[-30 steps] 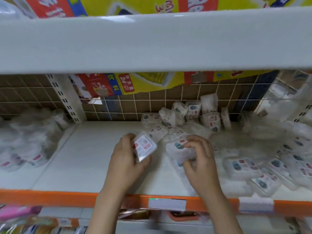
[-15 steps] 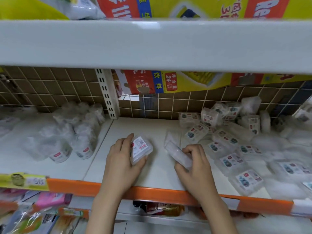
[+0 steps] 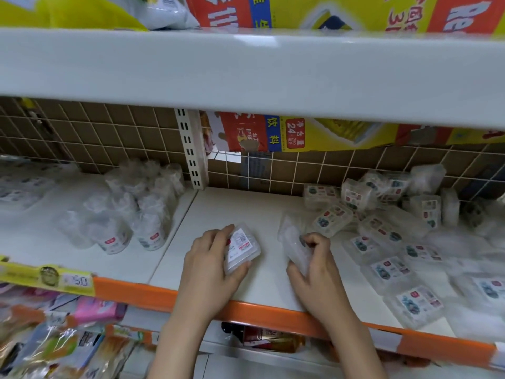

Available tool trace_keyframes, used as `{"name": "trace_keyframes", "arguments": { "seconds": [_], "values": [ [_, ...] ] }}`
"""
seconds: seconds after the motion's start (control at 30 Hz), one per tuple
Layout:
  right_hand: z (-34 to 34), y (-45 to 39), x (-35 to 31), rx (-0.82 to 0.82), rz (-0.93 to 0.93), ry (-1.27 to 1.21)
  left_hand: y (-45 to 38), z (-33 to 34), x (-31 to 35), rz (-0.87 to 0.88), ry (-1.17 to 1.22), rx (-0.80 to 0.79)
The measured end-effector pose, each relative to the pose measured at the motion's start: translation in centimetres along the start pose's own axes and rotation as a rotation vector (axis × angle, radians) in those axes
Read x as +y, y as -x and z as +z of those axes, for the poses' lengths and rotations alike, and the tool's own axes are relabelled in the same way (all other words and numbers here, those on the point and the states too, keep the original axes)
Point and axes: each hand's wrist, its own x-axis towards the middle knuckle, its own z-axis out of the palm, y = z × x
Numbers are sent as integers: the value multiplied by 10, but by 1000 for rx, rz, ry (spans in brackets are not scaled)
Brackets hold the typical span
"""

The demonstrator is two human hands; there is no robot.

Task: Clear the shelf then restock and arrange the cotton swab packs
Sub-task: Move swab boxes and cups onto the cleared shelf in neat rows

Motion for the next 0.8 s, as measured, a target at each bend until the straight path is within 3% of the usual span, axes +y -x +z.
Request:
{"name": "trace_keyframes", "arguments": {
  "seconds": [0.23, 0.63, 0.8],
  "values": [
    [38, -20, -38, 19, -64, 41, -9, -30, -41, 23, -29, 18],
    [157, -30, -165, 97, -53, 132, -4, -147, -193, 4, -15, 153],
    [173, -35, -187, 122, -54, 166, -5, -161, -221, -11, -18, 118]
  ]
}}
